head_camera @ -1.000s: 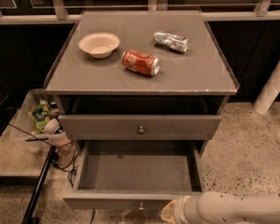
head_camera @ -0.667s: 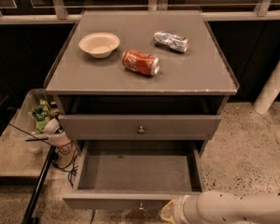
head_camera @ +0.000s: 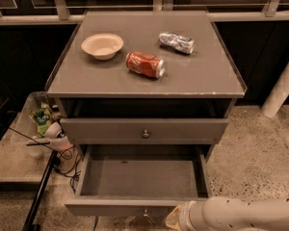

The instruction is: Close middle drawer

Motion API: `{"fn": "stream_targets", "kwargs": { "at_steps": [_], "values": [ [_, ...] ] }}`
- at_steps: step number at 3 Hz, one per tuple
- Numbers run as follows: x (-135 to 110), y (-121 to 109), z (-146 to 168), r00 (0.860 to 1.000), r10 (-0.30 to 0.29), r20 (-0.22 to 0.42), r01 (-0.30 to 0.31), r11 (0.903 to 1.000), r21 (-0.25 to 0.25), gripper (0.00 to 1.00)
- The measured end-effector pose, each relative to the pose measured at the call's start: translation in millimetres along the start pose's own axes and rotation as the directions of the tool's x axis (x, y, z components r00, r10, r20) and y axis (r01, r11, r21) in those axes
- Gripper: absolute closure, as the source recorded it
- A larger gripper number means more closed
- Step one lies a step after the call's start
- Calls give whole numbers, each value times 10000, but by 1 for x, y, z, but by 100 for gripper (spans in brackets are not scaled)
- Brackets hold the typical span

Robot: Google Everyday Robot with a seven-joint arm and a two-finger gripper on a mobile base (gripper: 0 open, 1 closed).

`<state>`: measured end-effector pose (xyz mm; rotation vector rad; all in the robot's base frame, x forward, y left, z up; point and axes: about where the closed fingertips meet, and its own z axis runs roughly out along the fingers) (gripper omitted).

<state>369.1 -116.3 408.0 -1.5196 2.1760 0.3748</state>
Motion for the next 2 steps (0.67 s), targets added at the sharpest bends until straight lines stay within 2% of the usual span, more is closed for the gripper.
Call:
{"fn": "stream_targets", "kwargs": {
  "at_steps": [1,2],
  "values": [
    [0,0,0,10000,0,0,0,10000,0,12],
    [-3,-10,3,9998,-168,82,168,9998,59,0]
  ]
}}
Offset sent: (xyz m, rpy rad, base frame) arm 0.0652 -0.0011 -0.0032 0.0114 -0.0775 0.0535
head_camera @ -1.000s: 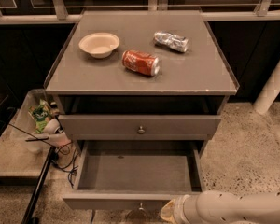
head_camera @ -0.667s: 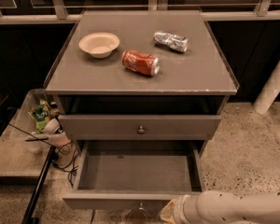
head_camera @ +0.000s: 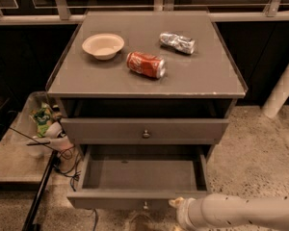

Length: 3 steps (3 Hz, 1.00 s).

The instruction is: Close middle drawer

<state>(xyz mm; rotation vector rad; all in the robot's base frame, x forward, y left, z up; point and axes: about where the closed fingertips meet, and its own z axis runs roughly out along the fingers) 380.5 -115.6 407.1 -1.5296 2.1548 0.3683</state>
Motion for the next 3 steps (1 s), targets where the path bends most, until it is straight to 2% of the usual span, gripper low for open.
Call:
{"fn": "stream_targets", "kwargs": {
  "at_steps": [1,2,3],
  "values": [
    [0,2,0,10000,-1,2,1,10000,0,19],
    [-2,-18,0,9995,-85,312,84,10000,12,42],
    [5,-27,11,9890,247,1460,-172,9985,-529,64]
  ]
}}
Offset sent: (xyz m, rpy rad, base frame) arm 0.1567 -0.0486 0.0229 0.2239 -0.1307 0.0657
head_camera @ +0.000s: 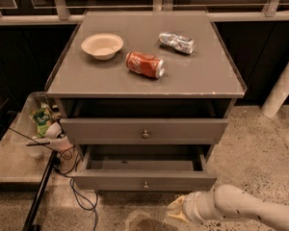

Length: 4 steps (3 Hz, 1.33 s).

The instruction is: Close middle drawer

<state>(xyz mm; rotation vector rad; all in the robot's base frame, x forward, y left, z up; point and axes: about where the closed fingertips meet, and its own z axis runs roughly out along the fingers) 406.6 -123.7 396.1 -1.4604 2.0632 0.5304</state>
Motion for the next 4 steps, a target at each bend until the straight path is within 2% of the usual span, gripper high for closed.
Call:
{"fn": "stream_targets", "kwargs": {
  "at_steps": [1,2,3,4],
  "values": [
    [14,-13,14,9916,266,1263,-175,9972,-726,88],
    [3,-55,15,9824,142,1862,84,9927,-1202,100],
    [-27,-92,12,9811,-332,1907,536,9932,-1030,100],
    [-27,-92,12,9811,-330,1908,535,9932,-1034,82]
  ]
}}
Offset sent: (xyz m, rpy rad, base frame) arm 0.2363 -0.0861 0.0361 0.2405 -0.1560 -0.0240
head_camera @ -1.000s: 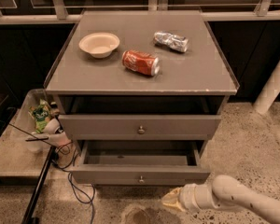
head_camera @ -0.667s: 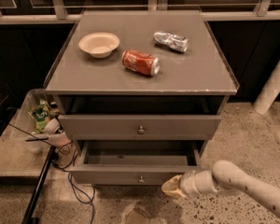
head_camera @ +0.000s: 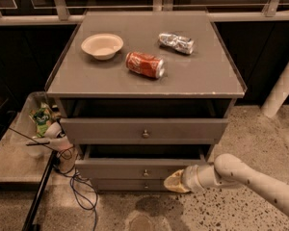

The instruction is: Close middle drawer

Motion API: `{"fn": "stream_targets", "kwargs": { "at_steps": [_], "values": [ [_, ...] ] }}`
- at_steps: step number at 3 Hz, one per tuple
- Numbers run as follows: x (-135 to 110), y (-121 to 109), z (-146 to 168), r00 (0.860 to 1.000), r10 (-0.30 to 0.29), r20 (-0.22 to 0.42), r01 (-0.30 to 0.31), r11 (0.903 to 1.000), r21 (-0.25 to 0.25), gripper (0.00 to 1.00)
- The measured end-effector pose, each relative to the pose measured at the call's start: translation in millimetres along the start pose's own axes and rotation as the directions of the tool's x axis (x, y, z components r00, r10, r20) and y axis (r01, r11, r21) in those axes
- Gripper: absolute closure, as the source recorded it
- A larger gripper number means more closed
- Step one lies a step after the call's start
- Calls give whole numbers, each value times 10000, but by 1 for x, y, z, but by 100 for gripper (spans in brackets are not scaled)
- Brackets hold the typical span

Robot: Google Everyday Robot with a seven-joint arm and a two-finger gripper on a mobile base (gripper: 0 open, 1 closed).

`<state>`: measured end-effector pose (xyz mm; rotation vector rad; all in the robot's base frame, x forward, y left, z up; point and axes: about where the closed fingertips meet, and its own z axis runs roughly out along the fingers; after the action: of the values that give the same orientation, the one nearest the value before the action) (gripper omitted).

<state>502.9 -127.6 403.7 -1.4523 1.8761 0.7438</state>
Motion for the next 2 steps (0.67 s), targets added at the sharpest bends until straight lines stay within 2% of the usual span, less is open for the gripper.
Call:
{"fn": "stream_targets", "kwargs": {
  "at_steps": [2],
  "values": [
    [0,0,0,10000,0,0,0,10000,-1,36]
  ]
}}
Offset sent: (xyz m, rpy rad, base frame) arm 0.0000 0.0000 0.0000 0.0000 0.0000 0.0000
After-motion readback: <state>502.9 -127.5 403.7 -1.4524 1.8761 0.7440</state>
